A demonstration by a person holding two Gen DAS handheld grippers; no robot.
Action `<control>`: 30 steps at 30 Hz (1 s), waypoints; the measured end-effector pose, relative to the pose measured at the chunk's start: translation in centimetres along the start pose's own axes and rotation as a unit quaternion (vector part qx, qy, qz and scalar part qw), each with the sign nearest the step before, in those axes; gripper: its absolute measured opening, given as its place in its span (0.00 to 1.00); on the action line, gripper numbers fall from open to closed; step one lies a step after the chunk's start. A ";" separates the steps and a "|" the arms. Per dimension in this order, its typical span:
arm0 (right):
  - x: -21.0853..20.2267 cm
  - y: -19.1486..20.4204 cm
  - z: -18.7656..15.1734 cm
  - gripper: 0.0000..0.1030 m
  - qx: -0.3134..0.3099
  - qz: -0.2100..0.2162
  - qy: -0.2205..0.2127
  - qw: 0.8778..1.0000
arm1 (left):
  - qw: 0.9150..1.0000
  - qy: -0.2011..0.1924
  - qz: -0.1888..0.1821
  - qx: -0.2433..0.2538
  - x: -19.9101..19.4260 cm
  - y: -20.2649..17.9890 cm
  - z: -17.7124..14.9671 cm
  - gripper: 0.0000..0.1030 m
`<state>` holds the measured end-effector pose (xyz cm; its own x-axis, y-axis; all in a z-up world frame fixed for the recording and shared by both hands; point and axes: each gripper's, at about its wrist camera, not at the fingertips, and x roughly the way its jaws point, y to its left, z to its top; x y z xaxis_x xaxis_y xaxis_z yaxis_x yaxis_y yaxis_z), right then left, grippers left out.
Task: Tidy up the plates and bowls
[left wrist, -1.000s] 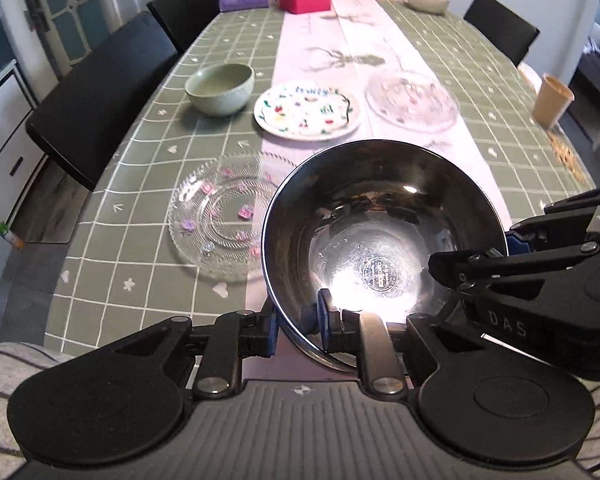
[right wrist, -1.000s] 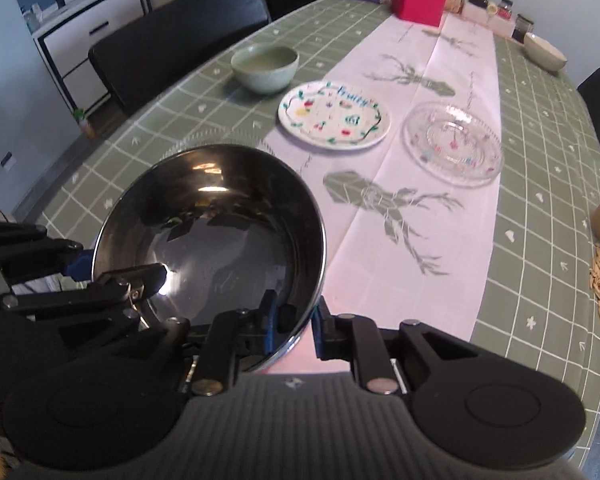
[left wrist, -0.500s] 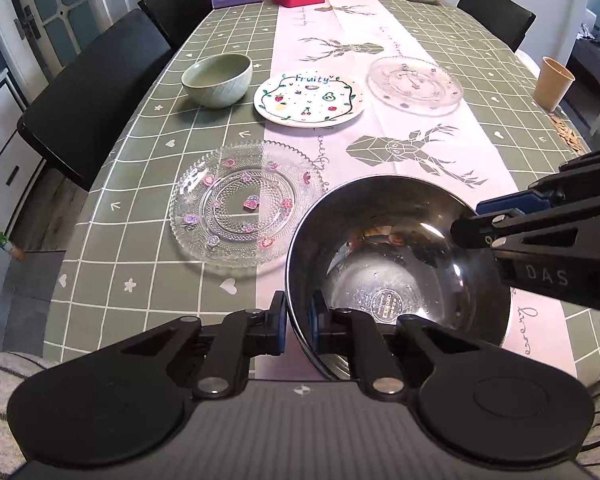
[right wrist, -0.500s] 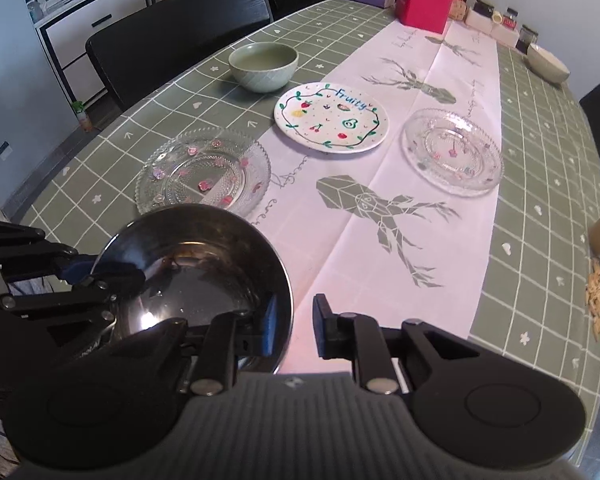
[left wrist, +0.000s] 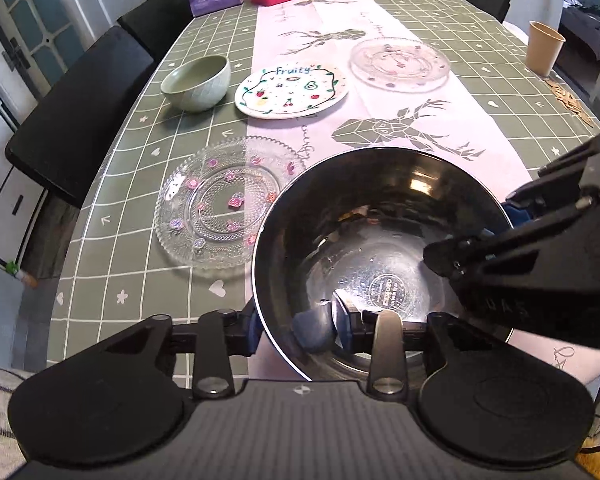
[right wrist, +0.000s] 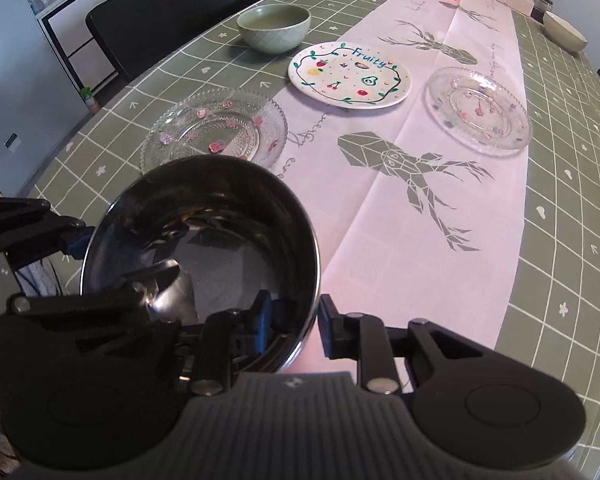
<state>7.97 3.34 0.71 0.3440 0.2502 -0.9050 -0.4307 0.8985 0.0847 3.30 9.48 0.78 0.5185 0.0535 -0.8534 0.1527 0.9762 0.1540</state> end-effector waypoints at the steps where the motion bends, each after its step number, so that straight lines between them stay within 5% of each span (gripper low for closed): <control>1: 0.0 -0.1 0.0 0.21 0.004 0.001 -0.003 1.000 | 1.000 0.000 0.000 -0.002 0.0 0.0 0.0 0.42; 16: 1.2 -2.6 2.6 0.17 0.048 0.013 -0.028 0.998 | 0.996 -0.012 -0.029 -0.083 1.4 2.3 1.7 0.37; 21: -1.2 -2.0 1.9 0.17 0.007 -0.023 -0.083 0.996 | 0.993 -0.035 -0.040 -0.103 0.6 3.1 1.3 0.37; 25: -2.8 -2.6 1.4 0.17 0.024 0.000 -0.094 0.995 | 0.991 -0.051 -0.049 -0.117 0.0 3.7 1.5 0.37; 30: -3.9 -2.6 1.6 0.26 0.028 0.005 -0.106 0.994 | 0.990 -0.099 -0.026 -0.096 -1.4 3.3 1.6 0.63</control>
<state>9.06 0.55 4.71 0.5102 0.3235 -0.7969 -0.3901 0.9128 0.1208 4.40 12.25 3.31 0.6717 -0.0216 -0.7405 0.0306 0.9995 -0.0013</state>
